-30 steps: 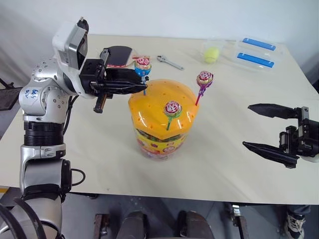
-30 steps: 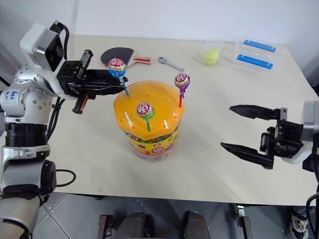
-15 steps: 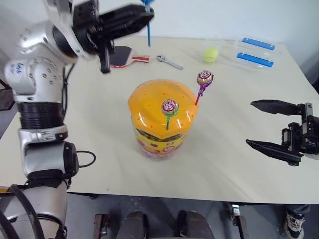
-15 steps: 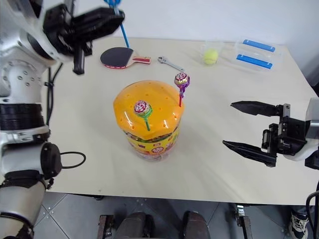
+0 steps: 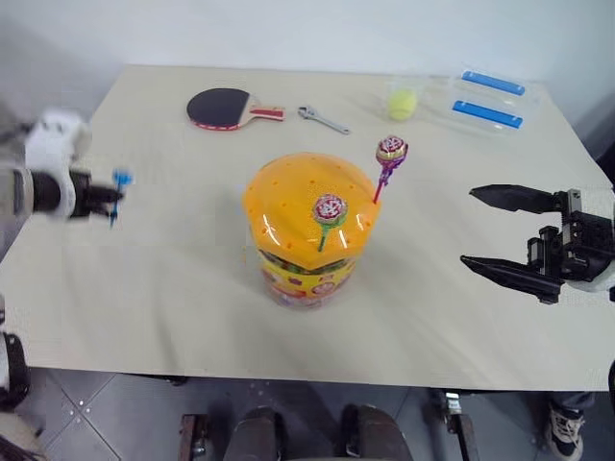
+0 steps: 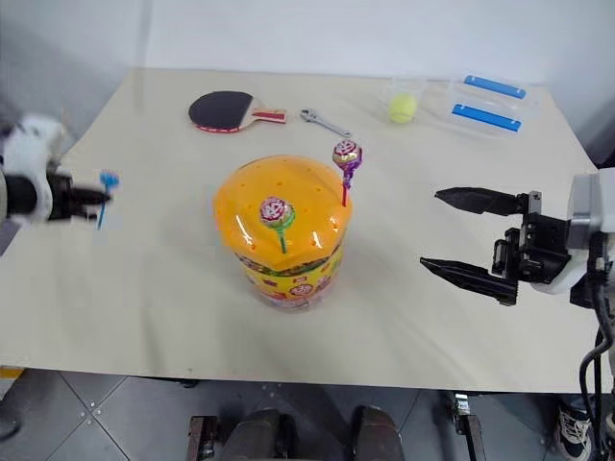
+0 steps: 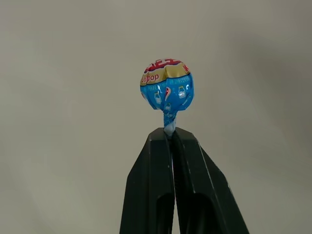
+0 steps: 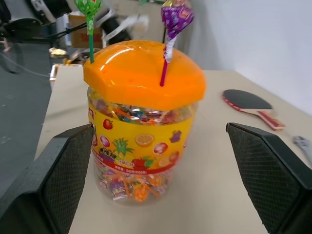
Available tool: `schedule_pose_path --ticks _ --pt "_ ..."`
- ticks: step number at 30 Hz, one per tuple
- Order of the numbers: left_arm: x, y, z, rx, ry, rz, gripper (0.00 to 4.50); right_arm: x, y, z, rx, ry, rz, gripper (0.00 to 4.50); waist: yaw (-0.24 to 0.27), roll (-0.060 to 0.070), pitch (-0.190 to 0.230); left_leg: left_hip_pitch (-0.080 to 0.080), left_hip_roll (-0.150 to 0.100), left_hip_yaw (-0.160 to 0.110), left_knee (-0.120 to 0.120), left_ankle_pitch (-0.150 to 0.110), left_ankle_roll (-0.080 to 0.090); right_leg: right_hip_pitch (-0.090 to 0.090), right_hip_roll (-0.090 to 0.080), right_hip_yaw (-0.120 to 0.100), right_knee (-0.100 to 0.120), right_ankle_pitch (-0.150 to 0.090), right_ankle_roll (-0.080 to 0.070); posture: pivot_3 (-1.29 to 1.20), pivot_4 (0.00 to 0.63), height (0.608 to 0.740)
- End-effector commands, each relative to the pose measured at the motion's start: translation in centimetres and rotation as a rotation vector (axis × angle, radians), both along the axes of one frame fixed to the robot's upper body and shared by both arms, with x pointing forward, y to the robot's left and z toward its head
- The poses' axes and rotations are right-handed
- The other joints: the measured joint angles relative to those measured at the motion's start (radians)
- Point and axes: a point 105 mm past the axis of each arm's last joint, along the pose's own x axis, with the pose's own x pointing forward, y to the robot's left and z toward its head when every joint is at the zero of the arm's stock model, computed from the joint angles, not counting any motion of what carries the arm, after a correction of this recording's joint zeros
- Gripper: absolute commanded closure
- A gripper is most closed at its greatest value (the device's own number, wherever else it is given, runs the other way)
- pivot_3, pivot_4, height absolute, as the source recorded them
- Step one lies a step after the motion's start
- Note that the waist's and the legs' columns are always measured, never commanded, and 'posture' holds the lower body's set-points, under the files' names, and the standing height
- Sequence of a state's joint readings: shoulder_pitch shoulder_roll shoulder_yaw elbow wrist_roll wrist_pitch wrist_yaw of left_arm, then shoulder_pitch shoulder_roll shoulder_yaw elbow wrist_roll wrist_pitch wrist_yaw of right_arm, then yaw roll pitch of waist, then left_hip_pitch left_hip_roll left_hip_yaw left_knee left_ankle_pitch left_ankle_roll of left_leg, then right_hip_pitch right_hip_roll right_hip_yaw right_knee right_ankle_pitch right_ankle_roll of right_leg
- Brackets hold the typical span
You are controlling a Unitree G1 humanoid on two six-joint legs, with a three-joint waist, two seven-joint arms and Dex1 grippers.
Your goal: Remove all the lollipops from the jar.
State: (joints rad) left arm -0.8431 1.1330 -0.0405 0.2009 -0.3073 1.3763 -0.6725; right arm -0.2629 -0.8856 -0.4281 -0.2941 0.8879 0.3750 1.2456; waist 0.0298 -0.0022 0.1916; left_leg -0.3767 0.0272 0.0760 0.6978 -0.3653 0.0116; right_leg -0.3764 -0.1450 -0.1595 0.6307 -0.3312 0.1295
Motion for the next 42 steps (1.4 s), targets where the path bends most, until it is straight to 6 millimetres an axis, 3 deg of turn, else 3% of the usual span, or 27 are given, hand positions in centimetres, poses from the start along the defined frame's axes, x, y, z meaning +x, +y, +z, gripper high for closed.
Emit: schedule_pose_path --ticks 1,6,16,19,21,25,29,36,40,42 --pt "-1.3 2.3 -0.1 0.067 0.038 0.103 4.48 0.0 0.3 0.6 0.004 -0.031 0.023 0.00 0.005 -0.003 0.000 0.000 0.000 0.000 0.000 0.000 0.000 0.000 0.000 0.000 0.000 0.000 0.000 0.00 0.150 0.740" --pt "-1.9 3.2 -1.6 0.052 0.114 0.154 4.48 0.4 0.7 0.6 0.001 -0.027 0.035 0.00 0.017 -0.003 0.000 0.000 -0.001 0.001 0.000 0.000 0.000 0.001 0.000 0.001 0.000 0.000 0.000 0.00 0.150 0.740" --pt "-1.9 1.9 0.3 0.024 0.080 0.065 1.55 0.4 0.8 0.6 -0.010 -0.024 0.029 0.00 0.012 -0.003 0.000 0.000 -0.001 0.002 0.000 0.000 0.000 0.000 0.000 0.001 0.000 0.000 0.000 0.00 0.150 0.740" --pt "-1.7 1.2 1.8 0.033 0.036 0.010 0.64 0.4 0.7 0.8 -0.012 -0.026 0.027 0.00 0.012 -0.003 0.000 0.000 -0.001 0.002 0.000 0.000 0.000 0.000 0.000 0.001 0.000 0.000 0.000 0.00 0.150 0.740" --pt "-1.2 -0.6 3.7 0.022 -0.038 -0.091 0.03 0.4 0.5 0.9 -0.020 -0.028 0.024 0.00 0.013 -0.003 0.000 0.000 -0.001 0.002 0.000 0.000 0.000 0.000 0.000 0.001 0.000 0.000 0.000 0.00 0.150 0.740" --pt "-0.5 -6.2 8.5 -0.078 -0.300 -0.443 0.03 0.3 0.3 1.2 -0.028 -0.034 0.023 0.00 0.018 -0.003 0.000 0.000 0.000 0.002 0.000 0.000 0.000 0.000 0.000 0.001 0.000 0.000 0.000 0.00 0.150 0.740" --pt "-1.8 -10.5 11.3 -0.251 -0.491 -0.741 0.03 0.0 0.1 1.3 -0.032 -0.038 0.022 0.00 0.013 -0.003 0.000 0.000 0.000 0.002 0.001 0.000 0.000 0.000 0.000 0.001 0.000 0.000 0.000 0.00 0.150 0.740" --pt "-4.3 -15.6 12.2 -0.393 -0.683 -1.158 0.03 -0.5 0.0 1.3 -0.037 -0.045 0.003 0.00 -0.003 -0.003 0.000 0.000 0.000 0.002 0.001 0.000 0.000 0.000 0.000 0.000 0.001 0.000 0.000 0.00 0.150 0.740" --pt "-4.8 -16.5 12.5 -0.462 -0.760 -1.260 0.03 -0.8 0.0 1.6 -0.033 -0.055 0.002 0.00 -0.005 -0.003 0.000 0.000 0.000 0.002 0.001 0.000 0.000 0.000 0.000 0.001 0.001 0.000 0.000 0.00 0.150 0.740" --pt "-6.2 -16.6 12.2 -0.489 -0.825 -1.407 0.03 -1.3 0.3 1.9 -0.019 -0.065 0.011 0.00 -0.005 -0.003 0.000 0.000 0.000 0.002 0.001 0.000 0.000 0.000 0.000 0.000 0.001 0.000 0.000 0.00 0.150 0.740"
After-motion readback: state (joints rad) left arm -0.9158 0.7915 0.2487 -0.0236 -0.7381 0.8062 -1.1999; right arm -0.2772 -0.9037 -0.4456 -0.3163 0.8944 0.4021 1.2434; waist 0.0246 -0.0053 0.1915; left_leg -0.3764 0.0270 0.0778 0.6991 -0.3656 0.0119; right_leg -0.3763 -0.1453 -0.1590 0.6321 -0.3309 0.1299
